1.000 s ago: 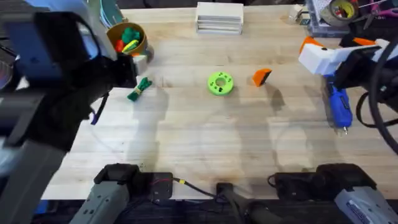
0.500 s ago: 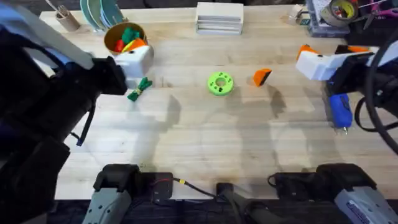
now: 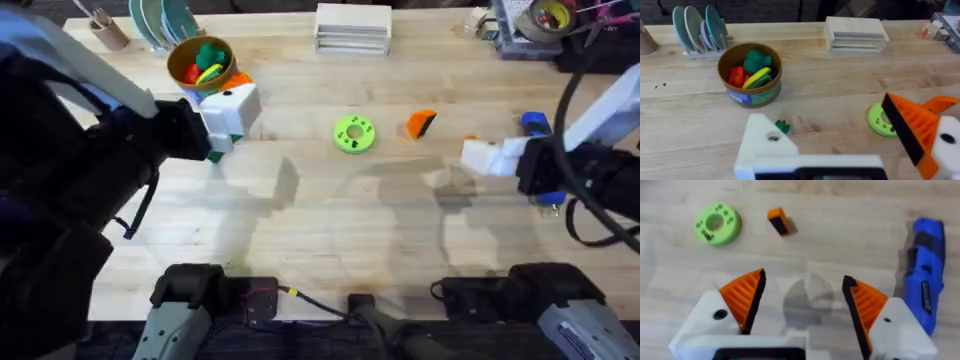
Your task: Pick up the gripper from the table and insert it into the empty holder that is missing its gripper. Then pick up a screw, insert it into the mounting hole, and use the screwdriver to tighten it. Finally, clean up the table by picking up the vegetable and placing it into the bucket.
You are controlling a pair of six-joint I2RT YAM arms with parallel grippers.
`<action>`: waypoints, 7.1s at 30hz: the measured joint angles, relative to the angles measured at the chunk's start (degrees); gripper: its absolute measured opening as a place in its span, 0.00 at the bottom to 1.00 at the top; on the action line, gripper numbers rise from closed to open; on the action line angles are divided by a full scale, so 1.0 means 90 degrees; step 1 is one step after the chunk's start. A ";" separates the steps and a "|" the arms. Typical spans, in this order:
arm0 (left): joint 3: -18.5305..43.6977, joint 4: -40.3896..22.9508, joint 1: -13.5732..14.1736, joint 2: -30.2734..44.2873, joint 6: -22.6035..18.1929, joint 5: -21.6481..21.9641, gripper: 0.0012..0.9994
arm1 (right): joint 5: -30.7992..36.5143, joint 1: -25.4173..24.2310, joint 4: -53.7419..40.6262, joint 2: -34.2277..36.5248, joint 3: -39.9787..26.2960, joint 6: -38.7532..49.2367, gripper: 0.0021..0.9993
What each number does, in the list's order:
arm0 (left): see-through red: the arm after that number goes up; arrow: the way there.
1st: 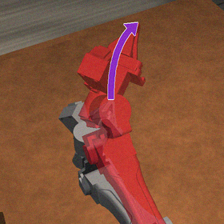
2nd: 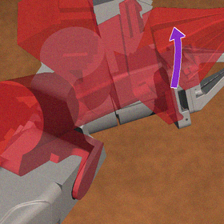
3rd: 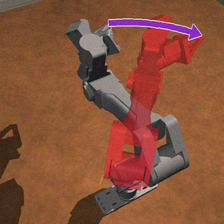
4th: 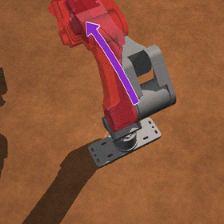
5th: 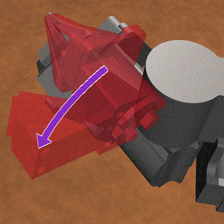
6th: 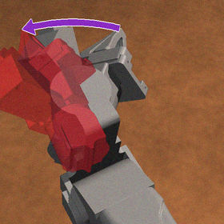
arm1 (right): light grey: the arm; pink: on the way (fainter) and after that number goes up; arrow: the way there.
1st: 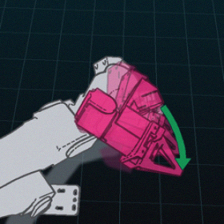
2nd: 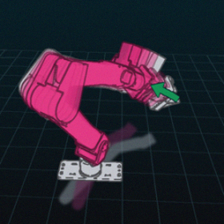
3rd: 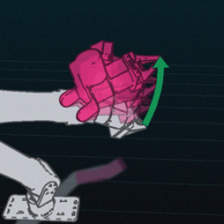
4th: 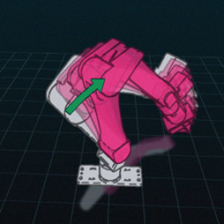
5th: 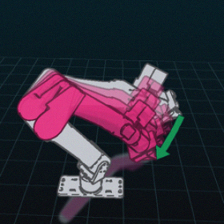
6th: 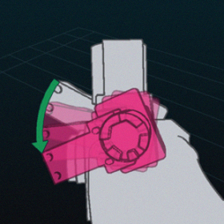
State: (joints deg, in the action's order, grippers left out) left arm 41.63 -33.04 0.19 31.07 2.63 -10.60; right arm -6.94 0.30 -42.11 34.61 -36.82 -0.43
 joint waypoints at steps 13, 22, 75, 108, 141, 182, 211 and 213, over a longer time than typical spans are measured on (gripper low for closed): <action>-0.0018 0.0128 0.0000 -0.0007 0.0000 -0.0393 0.99 | -0.0002 0.0000 -0.2274 0.0000 0.0000 0.0000 0.99; -0.1431 0.2290 0.0000 -0.1322 0.0005 -0.0514 0.99 | -0.0002 0.0000 -0.2263 0.0000 0.0000 0.0000 0.99; -0.4585 0.3320 0.0000 -0.3412 0.0024 -0.1081 0.99 | -0.0001 0.0000 -0.2263 0.0000 0.0000 0.0000 0.99; -0.4585 0.3325 0.0000 -0.3412 0.0024 -0.1257 0.99 | 0.0000 0.0000 -0.2263 0.0000 0.0000 0.0000 0.99; -0.4585 0.3191 0.0000 -0.3412 0.0027 -0.4634 0.99 | -0.0355 0.0000 0.0138 -0.0002 0.0000 -0.0002 0.99; -0.4585 0.3177 0.0000 -0.3412 0.0027 -0.4684 0.99 | 0.0178 0.1937 -0.0056 0.3347 -0.2097 0.1103 0.99; -0.4585 0.3172 0.0000 -0.3412 0.0025 -0.4687 0.99 | 0.0650 0.1709 0.0418 0.4630 -0.2295 0.1040 0.99; -0.4585 0.3172 0.0000 -0.3412 0.0027 -0.4688 0.99 | 0.0675 0.1529 0.0462 0.4659 -0.2297 0.0981 0.99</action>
State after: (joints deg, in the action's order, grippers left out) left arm 0.36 -4.49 0.19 0.36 2.87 -52.79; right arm -0.86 14.06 -37.95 76.53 -57.49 8.40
